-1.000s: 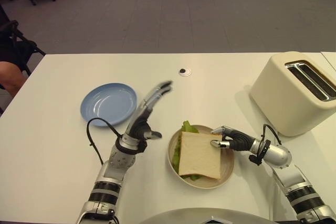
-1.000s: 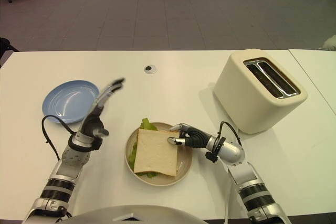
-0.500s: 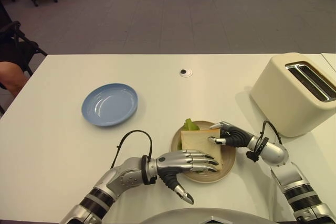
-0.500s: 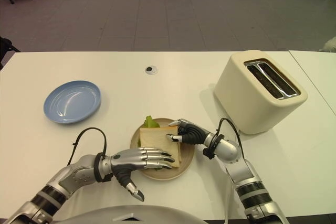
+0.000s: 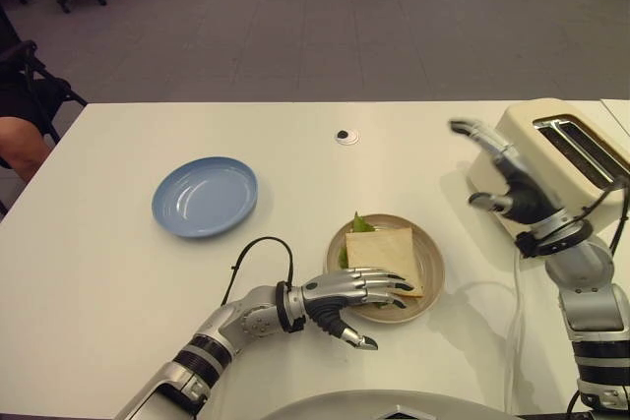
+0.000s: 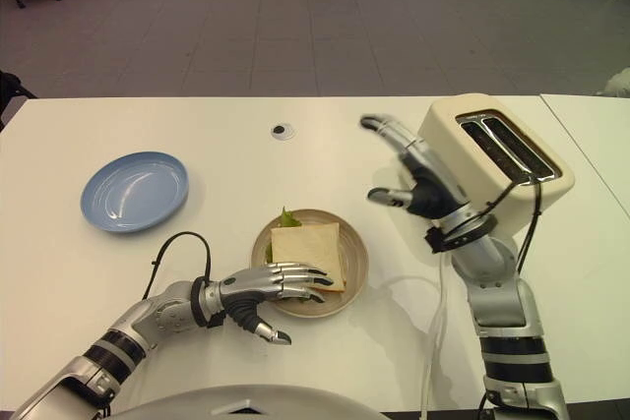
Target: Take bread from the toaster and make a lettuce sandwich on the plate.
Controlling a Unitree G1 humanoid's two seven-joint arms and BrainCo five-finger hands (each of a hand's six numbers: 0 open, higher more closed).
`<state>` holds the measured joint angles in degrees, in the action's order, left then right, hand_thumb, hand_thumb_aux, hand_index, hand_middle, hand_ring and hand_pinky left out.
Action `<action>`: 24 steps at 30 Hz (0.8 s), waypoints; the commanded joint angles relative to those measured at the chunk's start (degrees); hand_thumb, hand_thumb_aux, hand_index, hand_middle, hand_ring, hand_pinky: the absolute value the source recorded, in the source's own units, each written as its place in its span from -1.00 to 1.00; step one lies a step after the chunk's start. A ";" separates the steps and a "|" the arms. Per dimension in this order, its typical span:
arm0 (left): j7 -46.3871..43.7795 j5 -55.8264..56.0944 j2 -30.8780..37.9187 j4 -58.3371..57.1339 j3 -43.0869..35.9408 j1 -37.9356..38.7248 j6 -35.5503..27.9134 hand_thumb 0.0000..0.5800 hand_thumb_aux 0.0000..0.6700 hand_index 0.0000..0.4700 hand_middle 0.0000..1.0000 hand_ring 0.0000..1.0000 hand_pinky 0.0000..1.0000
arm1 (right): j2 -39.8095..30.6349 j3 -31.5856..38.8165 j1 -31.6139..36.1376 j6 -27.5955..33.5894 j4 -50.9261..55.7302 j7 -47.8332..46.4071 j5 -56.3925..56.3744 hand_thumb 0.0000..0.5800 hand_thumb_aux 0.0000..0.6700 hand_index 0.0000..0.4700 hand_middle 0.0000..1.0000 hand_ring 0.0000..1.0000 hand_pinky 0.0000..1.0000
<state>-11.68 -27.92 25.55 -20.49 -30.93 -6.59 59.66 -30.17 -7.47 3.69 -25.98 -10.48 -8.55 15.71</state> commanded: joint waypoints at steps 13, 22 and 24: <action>-8.51 50.38 4.12 23.72 -3.48 10.21 -6.39 1.00 1.00 1.00 1.00 1.00 1.00 | -4.19 22.83 -17.32 -13.97 -8.97 -26.48 -26.06 1.00 1.00 1.00 1.00 1.00 1.00; -23.96 31.56 12.83 15.10 -4.91 15.68 -18.50 1.00 1.00 1.00 1.00 1.00 1.00 | -9.37 30.57 -17.20 -16.89 5.81 -36.00 -9.73 1.00 1.00 1.00 1.00 1.00 1.00; -19.18 22.99 9.27 10.08 -3.06 12.81 -20.78 1.00 1.00 1.00 1.00 1.00 1.00 | -5.86 29.62 -13.87 -16.37 10.00 -31.57 -3.99 1.00 1.00 1.00 1.00 1.00 1.00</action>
<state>-34.53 4.13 37.38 -4.09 -35.83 9.05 43.22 -39.23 23.13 -13.81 -43.18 -4.23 -43.94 6.50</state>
